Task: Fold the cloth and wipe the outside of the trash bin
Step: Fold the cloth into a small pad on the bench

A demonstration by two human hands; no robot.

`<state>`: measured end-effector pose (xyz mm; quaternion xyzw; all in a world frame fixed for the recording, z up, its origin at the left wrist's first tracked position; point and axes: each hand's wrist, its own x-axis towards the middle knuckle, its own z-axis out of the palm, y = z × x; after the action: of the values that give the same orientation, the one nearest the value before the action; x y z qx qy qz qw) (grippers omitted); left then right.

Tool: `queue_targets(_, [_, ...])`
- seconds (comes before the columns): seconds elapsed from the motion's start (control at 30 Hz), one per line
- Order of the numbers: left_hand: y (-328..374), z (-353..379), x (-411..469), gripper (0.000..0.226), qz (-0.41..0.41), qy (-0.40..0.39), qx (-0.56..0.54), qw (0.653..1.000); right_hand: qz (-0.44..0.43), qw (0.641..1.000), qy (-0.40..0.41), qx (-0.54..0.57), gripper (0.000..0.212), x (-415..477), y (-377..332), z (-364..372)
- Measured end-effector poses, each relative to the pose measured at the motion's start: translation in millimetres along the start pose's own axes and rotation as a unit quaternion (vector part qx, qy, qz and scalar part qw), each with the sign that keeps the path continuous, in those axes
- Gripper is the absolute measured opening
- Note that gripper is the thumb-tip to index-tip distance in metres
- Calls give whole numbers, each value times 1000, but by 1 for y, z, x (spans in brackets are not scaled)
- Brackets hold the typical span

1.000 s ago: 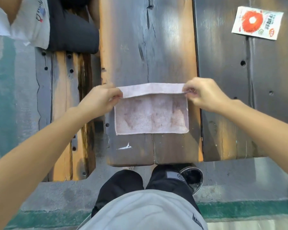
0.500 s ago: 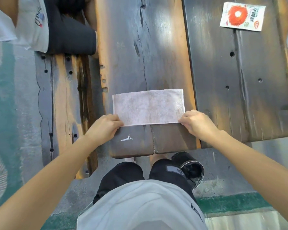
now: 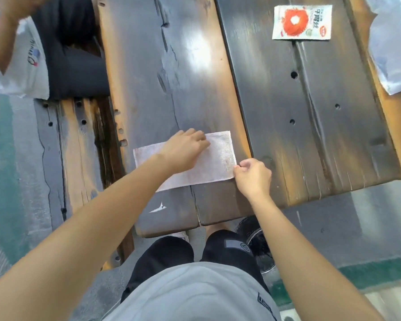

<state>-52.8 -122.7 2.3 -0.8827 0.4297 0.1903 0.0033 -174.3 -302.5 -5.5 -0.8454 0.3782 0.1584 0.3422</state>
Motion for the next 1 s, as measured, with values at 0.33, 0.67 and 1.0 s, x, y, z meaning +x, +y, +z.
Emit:
queue_targets(0.33, [27, -29, 107, 35, 53, -112, 20, 992, 82, 994, -21, 66, 45, -3, -10, 16])
queue_targets(0.67, [27, -50, 129, 31, 82, -150, -12, 985, 161, 977, -27, 134, 16, 7, -11, -3])
queue_targets(1.0, [39, -77, 147, 34, 109, -102, -1, 989, 106, 991, 34, 75, 24, 23, 2, -42])
